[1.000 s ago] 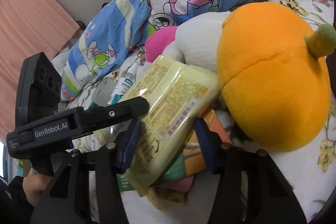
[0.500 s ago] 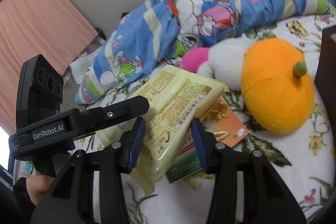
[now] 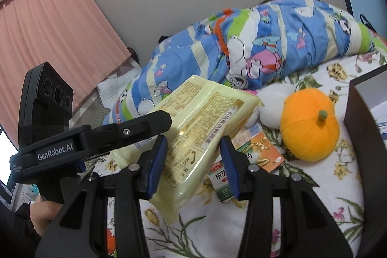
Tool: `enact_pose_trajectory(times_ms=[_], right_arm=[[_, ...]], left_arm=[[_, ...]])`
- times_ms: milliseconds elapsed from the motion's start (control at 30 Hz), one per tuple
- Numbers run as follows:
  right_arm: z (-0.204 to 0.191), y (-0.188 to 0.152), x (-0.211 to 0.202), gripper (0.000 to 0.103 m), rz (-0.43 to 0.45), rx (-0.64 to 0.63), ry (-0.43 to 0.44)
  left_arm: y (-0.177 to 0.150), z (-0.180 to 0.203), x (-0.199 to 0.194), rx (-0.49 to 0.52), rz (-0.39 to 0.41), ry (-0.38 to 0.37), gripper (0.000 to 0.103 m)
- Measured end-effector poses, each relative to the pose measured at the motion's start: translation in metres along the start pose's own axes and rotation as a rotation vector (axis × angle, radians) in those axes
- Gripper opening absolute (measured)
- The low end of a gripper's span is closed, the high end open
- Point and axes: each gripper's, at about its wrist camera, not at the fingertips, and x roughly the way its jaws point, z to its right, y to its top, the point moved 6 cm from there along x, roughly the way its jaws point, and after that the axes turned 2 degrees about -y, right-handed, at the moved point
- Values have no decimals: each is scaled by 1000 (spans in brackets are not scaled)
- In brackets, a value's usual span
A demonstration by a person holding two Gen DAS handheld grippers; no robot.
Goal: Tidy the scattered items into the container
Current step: 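Grasp the yellow snack bag with the right gripper and lift, then carry the yellow snack bag with the right gripper over the black box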
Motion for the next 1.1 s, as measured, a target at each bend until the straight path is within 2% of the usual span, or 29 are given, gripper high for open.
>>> enact_pose_trajectory(times_ms=[233, 467, 833, 1100], right_arm=[[4, 9, -44, 46, 60, -3, -5], [32, 18, -90, 46, 117, 28, -27], [107, 18, -160, 46, 184, 99, -110], [169, 9, -196, 46, 206, 170, -168]], left_arm=[[1, 46, -8, 62, 12, -10, 50], [-2, 98, 7, 125, -5, -36, 50], [-21, 189, 68, 211, -70, -112, 50], [-41, 240, 120, 249, -137, -147, 50]])
